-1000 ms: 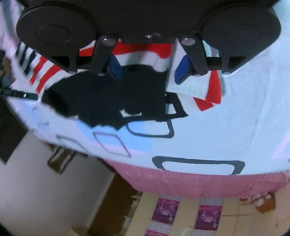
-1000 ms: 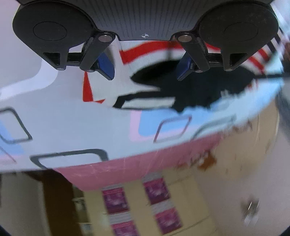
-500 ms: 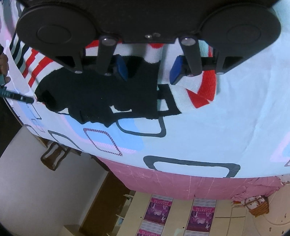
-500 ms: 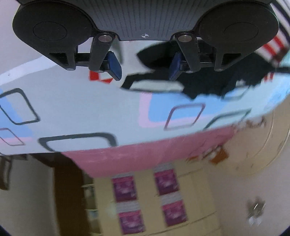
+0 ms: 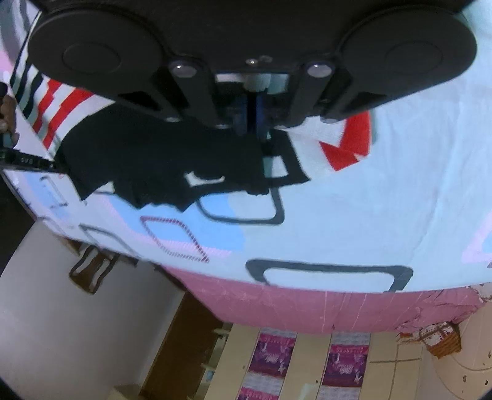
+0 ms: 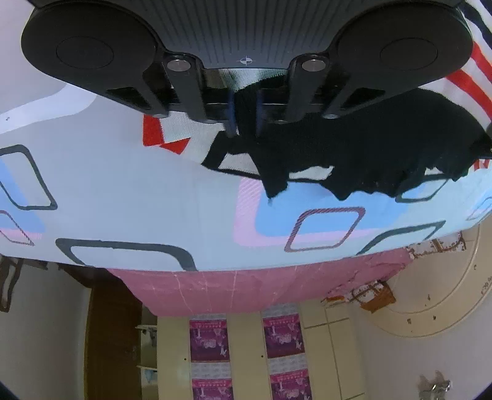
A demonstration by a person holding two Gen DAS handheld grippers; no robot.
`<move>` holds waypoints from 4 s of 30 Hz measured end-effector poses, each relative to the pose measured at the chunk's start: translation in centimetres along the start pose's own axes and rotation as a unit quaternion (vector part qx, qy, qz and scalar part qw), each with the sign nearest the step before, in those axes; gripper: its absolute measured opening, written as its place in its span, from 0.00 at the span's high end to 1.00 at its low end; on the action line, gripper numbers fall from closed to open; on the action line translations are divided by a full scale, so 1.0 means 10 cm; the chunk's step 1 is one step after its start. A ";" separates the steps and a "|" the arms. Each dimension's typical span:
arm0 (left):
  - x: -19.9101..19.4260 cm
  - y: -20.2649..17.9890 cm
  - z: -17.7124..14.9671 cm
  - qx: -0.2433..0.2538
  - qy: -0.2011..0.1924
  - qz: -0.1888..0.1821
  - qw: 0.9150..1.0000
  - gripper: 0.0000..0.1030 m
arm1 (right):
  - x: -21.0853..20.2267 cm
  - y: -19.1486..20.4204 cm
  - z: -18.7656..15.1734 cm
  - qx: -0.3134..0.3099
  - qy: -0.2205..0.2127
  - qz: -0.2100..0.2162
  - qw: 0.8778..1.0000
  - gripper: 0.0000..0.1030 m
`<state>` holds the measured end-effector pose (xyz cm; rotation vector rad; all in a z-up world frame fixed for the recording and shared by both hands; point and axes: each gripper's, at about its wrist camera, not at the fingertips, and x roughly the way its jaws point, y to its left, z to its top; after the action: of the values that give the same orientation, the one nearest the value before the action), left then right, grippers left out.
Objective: Fold small clothes
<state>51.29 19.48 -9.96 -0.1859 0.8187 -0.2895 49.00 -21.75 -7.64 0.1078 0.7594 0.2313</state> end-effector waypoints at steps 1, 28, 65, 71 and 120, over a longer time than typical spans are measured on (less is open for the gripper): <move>-0.03 -0.01 -0.01 0.000 -0.011 0.004 1.000 0.95 | -0.03 -0.02 0.01 0.006 -0.005 -0.002 1.000 0.98; 0.15 -1.05 -0.30 0.100 -0.001 -0.020 0.995 0.28 | 0.03 1.34 -0.26 -0.140 0.011 0.051 0.989 0.54; -0.84 -0.92 -1.11 0.111 -0.027 0.105 0.988 0.29 | -0.97 0.34 -0.99 -0.057 0.038 -0.034 0.997 0.46; -0.84 -1.48 -1.20 0.101 -0.043 0.032 0.993 0.29 | -1.10 1.05 -1.01 -0.066 0.027 0.033 0.997 0.68; -1.18 -1.00 -1.52 0.033 -0.009 0.170 0.985 0.26 | -1.34 0.33 -1.53 -0.027 0.068 -0.070 0.995 0.68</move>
<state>30.57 13.04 -9.32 0.0139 0.8060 0.0071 28.47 -21.67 -9.12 -0.0123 0.8917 0.1258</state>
